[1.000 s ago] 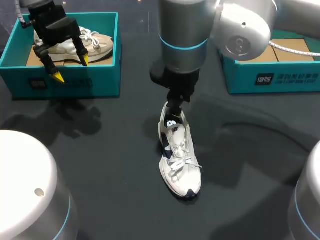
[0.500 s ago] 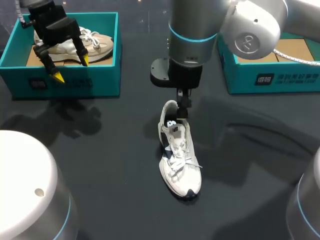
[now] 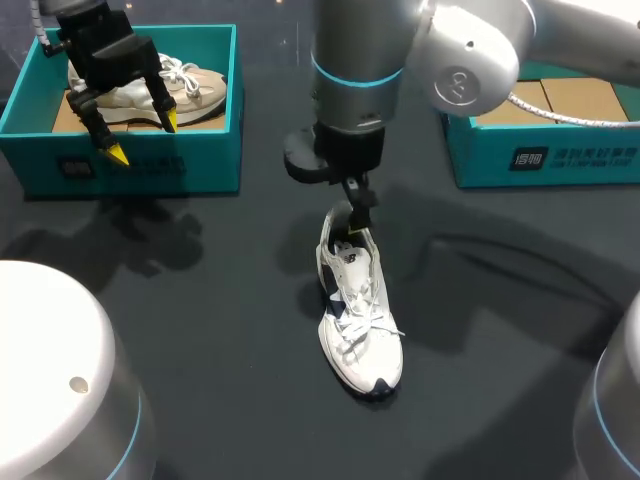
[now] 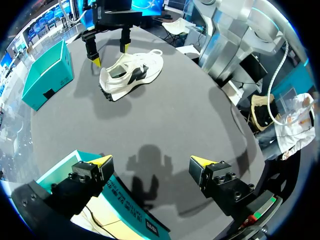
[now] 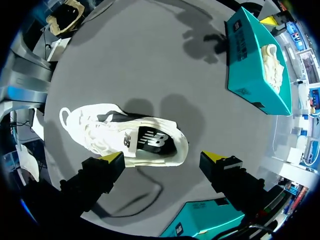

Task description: Take the shoe out of the shoebox, open the shoe tongue, remove and reinsert the insole, then place the shoe into the shoebox

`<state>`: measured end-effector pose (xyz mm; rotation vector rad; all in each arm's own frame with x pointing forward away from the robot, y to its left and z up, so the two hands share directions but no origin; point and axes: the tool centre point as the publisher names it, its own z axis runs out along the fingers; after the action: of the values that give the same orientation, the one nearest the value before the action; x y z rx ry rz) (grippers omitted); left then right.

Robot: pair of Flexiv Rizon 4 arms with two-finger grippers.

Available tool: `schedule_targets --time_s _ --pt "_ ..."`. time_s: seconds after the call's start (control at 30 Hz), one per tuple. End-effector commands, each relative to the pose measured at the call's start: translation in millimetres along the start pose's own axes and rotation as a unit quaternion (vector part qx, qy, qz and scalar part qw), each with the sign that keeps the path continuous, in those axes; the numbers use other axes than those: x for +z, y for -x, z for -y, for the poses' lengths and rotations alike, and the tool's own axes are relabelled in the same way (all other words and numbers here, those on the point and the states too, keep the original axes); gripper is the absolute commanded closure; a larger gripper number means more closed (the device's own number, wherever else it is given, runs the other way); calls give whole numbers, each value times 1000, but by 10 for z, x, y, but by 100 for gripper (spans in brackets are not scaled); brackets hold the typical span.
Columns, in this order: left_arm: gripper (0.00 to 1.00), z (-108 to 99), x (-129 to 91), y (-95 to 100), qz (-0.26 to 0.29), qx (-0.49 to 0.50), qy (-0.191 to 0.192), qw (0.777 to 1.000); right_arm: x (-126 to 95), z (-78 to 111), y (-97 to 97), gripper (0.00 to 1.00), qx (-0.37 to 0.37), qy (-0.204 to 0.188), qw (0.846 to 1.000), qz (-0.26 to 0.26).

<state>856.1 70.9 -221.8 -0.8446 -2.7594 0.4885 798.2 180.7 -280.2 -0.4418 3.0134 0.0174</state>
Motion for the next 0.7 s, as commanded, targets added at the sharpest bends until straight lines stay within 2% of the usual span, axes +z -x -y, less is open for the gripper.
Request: schedule_targets --time_s 0.03,0.5,0.7 --pt "0 -3 -1 -5 0 0 1 1000 117 -65 87 0 -3 -5 1000 0" --pt "0 -3 -1 -5 0 0 1 1000 505 35 231 0 25 -7 1000 4" --pt "0 -3 -1 -5 0 0 1 1000 669 74 244 0 68 -3 998 -2"
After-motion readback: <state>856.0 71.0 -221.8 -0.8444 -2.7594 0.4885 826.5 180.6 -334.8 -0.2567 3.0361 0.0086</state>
